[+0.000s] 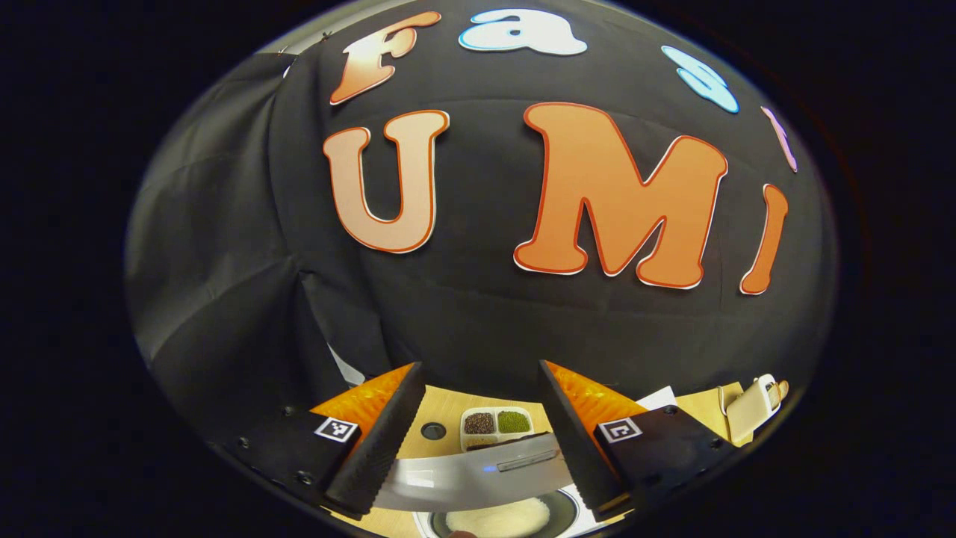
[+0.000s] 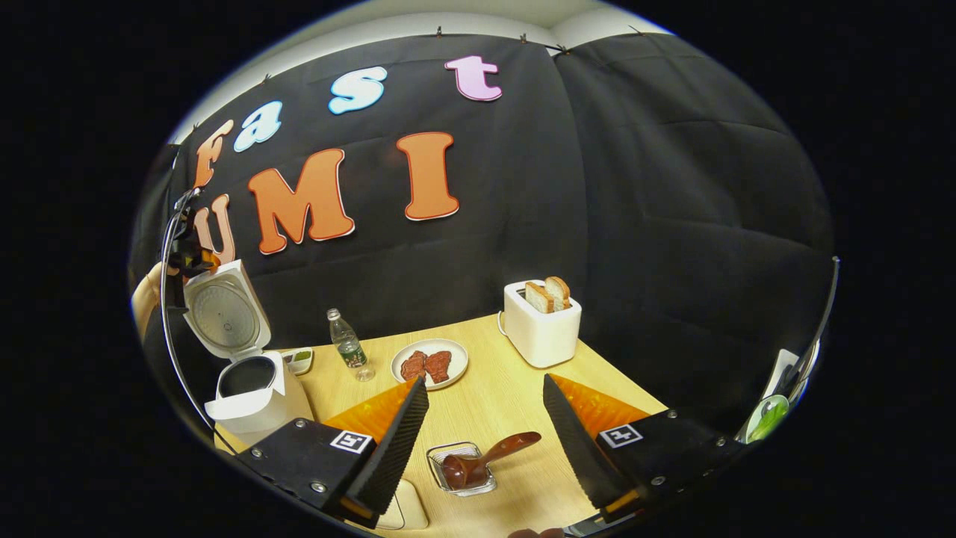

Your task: Close the left gripper, press the button to open the rice cooker; take a wooden spoon from the chopstick holder with the right hand, scoop a spoonful of rice and pour it into the rice cooker, then put the wooden spoon back into the chopstick holder.

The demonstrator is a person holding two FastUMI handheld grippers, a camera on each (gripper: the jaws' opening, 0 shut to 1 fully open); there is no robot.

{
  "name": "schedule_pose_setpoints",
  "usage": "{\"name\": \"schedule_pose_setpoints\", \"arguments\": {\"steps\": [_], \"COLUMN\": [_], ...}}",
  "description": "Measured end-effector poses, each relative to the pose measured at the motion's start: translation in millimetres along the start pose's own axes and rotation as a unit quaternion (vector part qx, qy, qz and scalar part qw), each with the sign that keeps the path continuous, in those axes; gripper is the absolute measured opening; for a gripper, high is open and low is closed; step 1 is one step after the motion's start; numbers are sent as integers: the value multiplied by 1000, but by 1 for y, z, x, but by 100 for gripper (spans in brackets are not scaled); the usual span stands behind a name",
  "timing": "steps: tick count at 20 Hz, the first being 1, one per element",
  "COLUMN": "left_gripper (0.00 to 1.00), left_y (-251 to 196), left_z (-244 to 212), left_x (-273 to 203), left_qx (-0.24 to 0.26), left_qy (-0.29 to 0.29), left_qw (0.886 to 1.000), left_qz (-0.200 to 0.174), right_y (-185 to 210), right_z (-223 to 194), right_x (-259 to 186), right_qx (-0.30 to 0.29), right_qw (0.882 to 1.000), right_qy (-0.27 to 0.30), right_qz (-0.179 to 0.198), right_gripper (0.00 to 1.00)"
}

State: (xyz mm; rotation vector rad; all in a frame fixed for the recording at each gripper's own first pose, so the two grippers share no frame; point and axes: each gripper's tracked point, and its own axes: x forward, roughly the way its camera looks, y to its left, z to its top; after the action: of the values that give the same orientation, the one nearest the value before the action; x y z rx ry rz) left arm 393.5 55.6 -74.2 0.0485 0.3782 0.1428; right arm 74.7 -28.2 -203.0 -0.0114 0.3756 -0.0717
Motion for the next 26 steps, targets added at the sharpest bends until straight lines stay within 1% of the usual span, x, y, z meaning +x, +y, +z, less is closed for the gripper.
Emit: {"name": "schedule_pose_setpoints", "arguments": {"steps": [4,7,10,14,18,21,25,26], "left_gripper": [100,100,100,100,100,100,100,100], "left_y": [-10,-20,-30,-41,-47,-48,-48,-49], "left_z": [-20,-49,-93,-162,-208,-231,-254,-263], "left_x": [-31,-56,-77,-104,-117,-118,-119,-117], "left_qx": [-2,-9,-21,-25,-12,-6,-5,15], "left_qy": [5,23,49,80,88,99,115,128], "left_qw": [1000,1000,998,996,996,995,993,992], "left_qz": [-7,-16,-28,-24,-11,1,5,-1], "right_y": [11,15,14,9,-1,-5,-13,-14], "right_z": [5,4,-1,-11,-21,-27,-33,-34], "right_x": [3,1,-2,-14,-23,-30,-33,-33], "right_qx": [-14,-14,-8,-12,-29,-32,-32,-30], "right_qw": [999,998,997,995,995,994,994,994], "right_qy": [-6,-5,-2,3,7,14,19,22], "right_qz": [34,57,78,98,100,104,102,103], "right_gripper": [95,95,95,95,95,95,95,95]}}
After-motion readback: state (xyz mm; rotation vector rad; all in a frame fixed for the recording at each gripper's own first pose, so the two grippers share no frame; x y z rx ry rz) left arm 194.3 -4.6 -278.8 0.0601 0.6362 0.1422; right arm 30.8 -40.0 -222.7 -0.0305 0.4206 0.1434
